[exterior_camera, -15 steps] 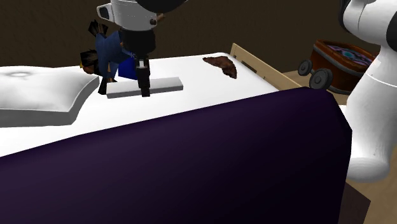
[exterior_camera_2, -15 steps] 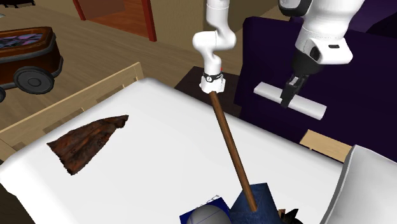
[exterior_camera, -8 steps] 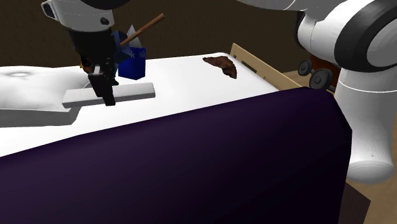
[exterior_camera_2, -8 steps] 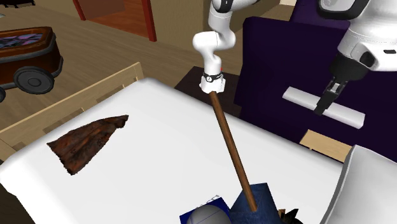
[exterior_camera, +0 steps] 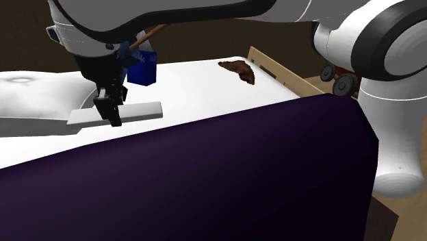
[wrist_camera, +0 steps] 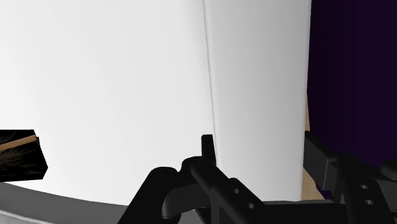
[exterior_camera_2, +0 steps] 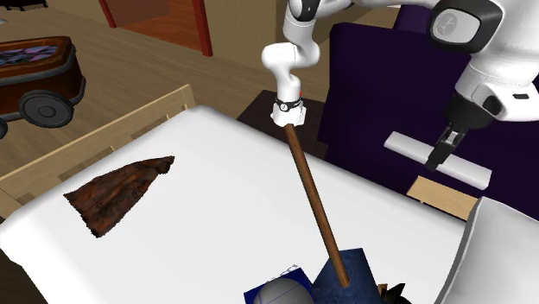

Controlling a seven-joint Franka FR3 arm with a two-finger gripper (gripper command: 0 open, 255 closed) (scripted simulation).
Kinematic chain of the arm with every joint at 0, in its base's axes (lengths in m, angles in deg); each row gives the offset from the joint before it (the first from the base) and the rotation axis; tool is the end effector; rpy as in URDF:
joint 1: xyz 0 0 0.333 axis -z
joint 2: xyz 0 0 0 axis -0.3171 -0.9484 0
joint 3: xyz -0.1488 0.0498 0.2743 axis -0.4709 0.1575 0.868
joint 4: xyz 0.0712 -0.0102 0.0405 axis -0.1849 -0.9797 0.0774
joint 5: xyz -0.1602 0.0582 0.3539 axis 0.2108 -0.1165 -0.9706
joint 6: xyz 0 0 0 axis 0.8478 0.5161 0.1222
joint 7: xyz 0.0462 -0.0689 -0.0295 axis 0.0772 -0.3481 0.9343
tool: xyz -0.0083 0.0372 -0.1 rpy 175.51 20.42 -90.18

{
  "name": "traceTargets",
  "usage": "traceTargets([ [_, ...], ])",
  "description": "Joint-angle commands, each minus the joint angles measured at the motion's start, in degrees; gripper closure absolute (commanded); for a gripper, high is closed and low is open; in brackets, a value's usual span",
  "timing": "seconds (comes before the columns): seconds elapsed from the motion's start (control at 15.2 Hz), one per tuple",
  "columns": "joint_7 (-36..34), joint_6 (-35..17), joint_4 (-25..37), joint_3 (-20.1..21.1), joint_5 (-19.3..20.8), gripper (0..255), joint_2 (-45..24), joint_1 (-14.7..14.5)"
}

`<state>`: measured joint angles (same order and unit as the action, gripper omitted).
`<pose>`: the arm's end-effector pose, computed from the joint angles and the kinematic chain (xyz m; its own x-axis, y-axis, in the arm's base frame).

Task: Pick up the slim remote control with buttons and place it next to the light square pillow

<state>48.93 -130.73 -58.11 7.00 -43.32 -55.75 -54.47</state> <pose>0.4610 0.5121 0.4928 0.3683 0.9297 -0.0020 0.9295 -0.3682 -0.0204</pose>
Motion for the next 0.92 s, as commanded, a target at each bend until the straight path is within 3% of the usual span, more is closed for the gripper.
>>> traceTargets([
  [0.0,-0.11,-1.67,-1.67,-0.01,0.02,255,0.04,0.06],
  [0.86,-0.41,-11.13,-10.14,-0.3,0.44,255,-1.02,0.46],
])
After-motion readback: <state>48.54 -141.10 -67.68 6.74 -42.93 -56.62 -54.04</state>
